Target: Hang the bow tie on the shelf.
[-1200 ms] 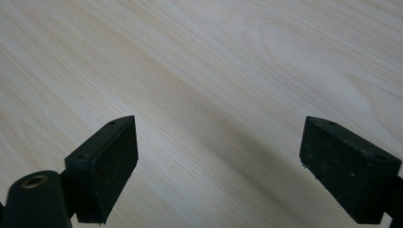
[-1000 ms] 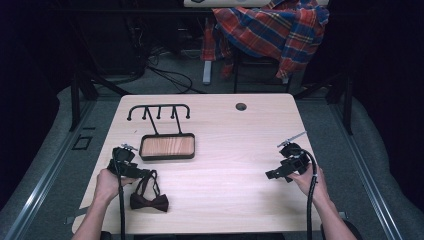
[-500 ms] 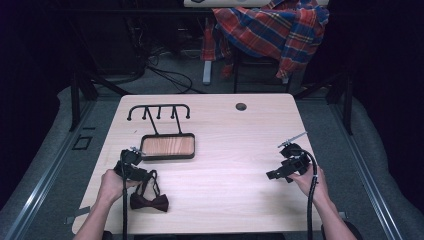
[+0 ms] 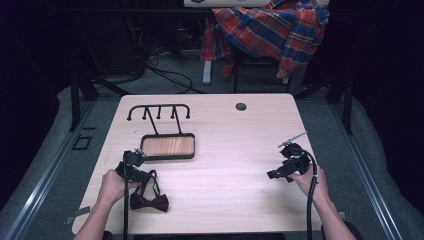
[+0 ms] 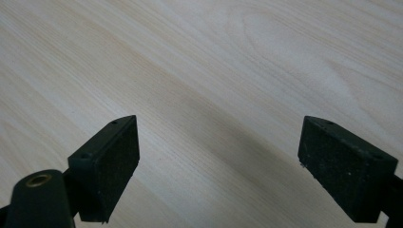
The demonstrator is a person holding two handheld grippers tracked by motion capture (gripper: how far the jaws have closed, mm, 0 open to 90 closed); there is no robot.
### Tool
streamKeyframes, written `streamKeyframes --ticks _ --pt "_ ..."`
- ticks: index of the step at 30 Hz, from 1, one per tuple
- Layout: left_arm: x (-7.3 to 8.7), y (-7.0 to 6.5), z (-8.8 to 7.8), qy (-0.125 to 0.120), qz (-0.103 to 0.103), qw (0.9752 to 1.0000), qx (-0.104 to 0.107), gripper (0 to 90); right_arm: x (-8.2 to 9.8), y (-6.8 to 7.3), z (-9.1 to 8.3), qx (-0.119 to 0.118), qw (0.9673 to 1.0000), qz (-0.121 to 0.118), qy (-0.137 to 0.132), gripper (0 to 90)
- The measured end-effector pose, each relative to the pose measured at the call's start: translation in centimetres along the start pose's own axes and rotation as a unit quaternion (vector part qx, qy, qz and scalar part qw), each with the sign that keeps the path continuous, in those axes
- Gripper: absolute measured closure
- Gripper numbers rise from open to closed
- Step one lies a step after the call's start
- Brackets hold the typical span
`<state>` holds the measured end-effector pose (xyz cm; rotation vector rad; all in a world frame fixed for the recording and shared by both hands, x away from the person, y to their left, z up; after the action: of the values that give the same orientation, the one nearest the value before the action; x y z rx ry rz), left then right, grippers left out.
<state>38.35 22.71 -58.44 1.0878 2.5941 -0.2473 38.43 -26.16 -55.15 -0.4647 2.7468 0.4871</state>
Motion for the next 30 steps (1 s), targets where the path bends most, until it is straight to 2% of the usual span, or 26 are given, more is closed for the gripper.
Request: streamKeyframes --ticks 1,13,16,17,19,21,24,30 --pt "0.0 0.0 0.0 0.002 0.0 1.0 -0.001 79.0 0.0 -0.2 -0.1 0.006 1.0 -0.001 0.002 13.3" --pt "0.0 -0.2 0.2 0.017 0.008 0.9997 -0.012 86.7 0.0 -0.3 0.0 0.009 1.0 0.004 0.002 13.7" --pt "0.1 -0.2 0.2 0.015 0.008 0.9998 -0.008 87.2 0.0 -0.4 -0.1 0.012 0.9999 0.001 0.004 13.7" --pt "0.1 -0.2 0.3 0.016 0.005 0.9998 -0.005 87.7 0.0 -0.3 0.0 0.007 0.9999 0.007 0.004 13.7" --pt "0.1 -0.2 0.2 0.015 0.011 0.9998 -0.004 87.8 0.0 -0.3 0.0 0.008 0.9999 0.008 0.004 13.7" --pt "0.1 -0.3 0.2 0.016 0.013 0.9998 -0.004 88.4 0.0 -0.4 0.0 0.007 0.9999 0.013 -0.005 13.7" --pt "0.1 -0.4 0.0 0.011 0.014 0.9998 -0.006 88.5 0.0 -0.5 -0.1 0.009 0.9999 0.009 0.0 13.7" --pt "-0.5 -0.8 -1.2 -0.012 0.033 0.9989 -0.031 88.6 0.1 -0.7 0.0 0.012 0.9999 0.01 0.004 13.7"
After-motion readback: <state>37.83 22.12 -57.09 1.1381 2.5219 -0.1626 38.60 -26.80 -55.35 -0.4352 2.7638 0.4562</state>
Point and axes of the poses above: each handheld gripper's, and its own axes: z roughly forward along the jaws, x roughly out of its underside, y roughly to its left, the point moved 4 cm from there along z, roughly forward along the jaws, and after that the axes turned 12 degrees about z, right-handed, at the moved point
